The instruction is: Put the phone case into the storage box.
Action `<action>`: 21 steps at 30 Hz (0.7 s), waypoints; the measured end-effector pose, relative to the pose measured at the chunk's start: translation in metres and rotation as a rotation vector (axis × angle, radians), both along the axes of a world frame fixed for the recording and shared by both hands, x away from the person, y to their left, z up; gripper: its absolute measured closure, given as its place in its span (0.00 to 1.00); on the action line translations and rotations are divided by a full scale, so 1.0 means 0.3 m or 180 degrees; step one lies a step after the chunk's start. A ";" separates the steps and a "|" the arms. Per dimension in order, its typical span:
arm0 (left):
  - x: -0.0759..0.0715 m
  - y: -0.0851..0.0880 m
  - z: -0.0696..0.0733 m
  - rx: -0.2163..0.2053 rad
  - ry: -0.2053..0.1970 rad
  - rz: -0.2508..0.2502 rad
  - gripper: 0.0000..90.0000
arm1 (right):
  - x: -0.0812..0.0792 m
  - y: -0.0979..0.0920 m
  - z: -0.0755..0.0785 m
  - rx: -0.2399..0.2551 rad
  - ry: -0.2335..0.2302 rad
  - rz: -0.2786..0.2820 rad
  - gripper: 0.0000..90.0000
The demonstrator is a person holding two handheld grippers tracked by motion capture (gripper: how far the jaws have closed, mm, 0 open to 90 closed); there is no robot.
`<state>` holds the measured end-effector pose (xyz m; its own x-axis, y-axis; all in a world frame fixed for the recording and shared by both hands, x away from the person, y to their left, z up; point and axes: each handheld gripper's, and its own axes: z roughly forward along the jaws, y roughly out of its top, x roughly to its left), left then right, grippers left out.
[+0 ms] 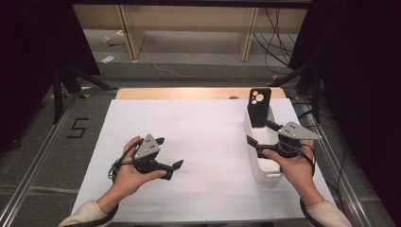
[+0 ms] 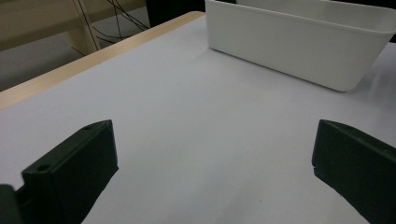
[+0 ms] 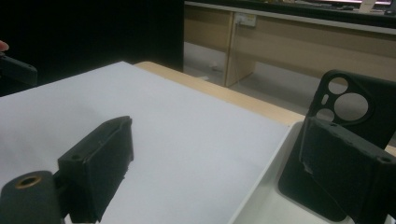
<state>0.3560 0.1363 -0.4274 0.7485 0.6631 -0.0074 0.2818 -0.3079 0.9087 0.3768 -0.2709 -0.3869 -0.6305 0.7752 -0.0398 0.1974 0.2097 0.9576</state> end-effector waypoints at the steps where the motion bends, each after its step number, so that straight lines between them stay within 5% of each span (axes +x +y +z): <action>1: 0.000 0.000 0.000 -0.0005 -0.0001 0.0002 0.00 | -0.003 -0.002 -0.001 0.0009 -0.0011 -0.0002 0.12; 21: 0.001 0.003 -0.002 -0.0005 0.0009 0.0005 0.00 | -0.043 -0.030 -0.022 0.0097 -0.0006 0.0026 0.11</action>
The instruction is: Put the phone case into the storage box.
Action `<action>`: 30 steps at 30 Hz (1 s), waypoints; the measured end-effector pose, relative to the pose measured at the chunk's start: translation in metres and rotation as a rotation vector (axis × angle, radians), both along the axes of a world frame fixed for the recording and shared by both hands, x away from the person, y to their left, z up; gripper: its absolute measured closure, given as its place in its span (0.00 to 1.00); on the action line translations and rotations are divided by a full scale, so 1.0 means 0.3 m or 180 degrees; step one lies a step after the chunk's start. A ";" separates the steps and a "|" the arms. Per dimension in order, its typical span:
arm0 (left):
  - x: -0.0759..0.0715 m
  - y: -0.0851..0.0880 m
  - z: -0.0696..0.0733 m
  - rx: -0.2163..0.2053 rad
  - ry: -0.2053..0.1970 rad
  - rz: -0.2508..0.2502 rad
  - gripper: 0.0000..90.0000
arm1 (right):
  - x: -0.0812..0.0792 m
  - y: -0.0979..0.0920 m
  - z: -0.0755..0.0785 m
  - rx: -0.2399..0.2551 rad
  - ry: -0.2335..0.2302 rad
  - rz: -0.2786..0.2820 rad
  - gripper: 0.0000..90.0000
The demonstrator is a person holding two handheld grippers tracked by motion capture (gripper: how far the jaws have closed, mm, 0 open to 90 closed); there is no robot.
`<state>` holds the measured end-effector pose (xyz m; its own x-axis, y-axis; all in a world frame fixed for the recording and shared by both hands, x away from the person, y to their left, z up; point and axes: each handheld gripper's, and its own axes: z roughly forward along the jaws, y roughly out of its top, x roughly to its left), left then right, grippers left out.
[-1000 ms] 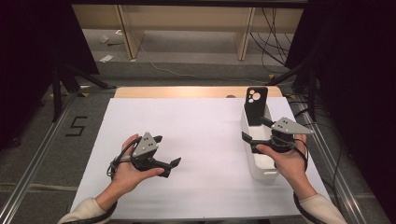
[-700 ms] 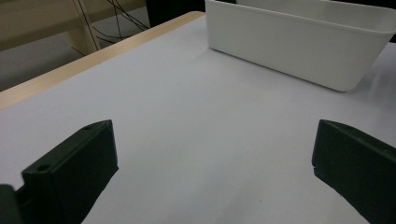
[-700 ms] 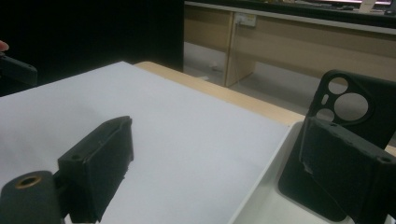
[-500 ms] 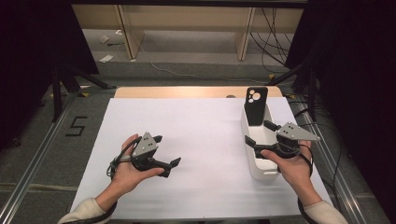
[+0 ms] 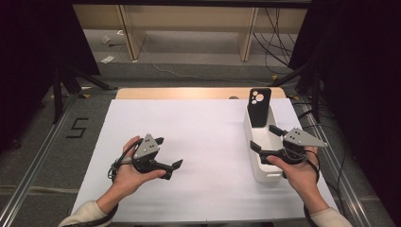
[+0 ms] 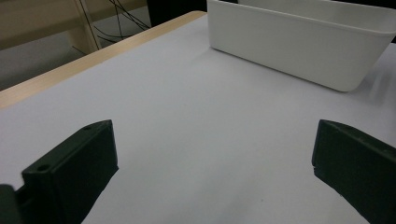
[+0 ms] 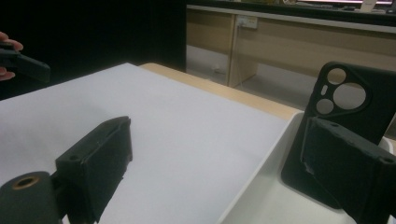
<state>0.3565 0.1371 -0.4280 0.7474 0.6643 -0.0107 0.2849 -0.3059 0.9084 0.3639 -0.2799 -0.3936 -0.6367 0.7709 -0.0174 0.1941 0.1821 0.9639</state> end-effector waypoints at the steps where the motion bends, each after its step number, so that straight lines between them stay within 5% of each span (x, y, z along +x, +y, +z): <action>1: 0.000 0.000 0.001 0.0002 -0.0003 -0.0002 0.00 | -0.001 -0.001 0.000 0.0005 0.0006 -0.0004 0.11; 30: 0.003 0.002 0.001 0.0003 0.0002 0.0004 0.00 | -0.049 -0.027 -0.028 -0.0024 0.0028 -0.0017 0.11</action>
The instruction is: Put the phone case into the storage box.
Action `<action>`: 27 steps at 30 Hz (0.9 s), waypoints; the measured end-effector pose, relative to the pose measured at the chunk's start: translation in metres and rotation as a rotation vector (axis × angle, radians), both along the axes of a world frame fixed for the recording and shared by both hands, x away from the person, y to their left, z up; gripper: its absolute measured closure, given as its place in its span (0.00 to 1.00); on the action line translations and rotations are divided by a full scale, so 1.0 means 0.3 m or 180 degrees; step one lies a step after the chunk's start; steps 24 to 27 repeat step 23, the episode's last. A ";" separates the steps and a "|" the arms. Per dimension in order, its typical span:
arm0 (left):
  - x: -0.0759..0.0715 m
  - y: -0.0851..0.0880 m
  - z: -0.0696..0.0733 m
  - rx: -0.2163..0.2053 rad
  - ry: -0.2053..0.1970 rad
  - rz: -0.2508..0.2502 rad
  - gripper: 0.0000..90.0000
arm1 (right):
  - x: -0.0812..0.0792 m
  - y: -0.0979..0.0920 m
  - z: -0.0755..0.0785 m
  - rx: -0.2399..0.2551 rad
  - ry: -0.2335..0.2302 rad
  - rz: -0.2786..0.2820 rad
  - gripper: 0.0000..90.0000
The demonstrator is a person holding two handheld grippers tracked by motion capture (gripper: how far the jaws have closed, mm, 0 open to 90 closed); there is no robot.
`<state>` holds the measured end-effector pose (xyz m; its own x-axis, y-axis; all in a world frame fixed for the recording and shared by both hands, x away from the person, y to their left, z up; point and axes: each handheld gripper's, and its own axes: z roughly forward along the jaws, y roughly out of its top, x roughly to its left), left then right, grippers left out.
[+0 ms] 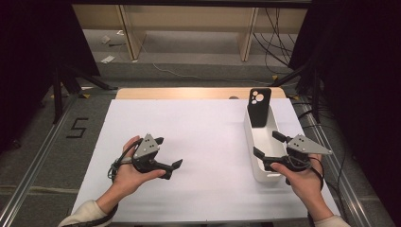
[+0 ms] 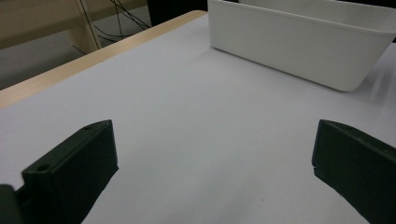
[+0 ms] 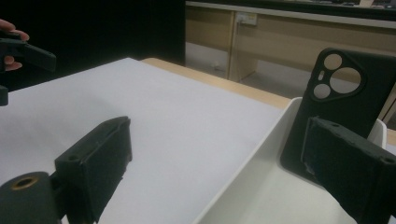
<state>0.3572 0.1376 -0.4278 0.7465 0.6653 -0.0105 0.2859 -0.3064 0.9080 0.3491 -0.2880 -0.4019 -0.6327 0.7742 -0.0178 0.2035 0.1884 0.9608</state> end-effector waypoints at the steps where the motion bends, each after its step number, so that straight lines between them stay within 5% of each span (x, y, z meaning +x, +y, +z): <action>1: 0.000 -0.001 0.000 0.0002 -0.0003 0.0000 0.00 | 0.000 -0.001 -0.001 -0.0004 -0.0001 -0.0003 0.11; 27: 0.003 0.000 -0.002 0.0000 0.0016 -0.0011 0.00 | 0.006 -0.006 -0.001 -0.0002 -0.0009 -0.0024 0.11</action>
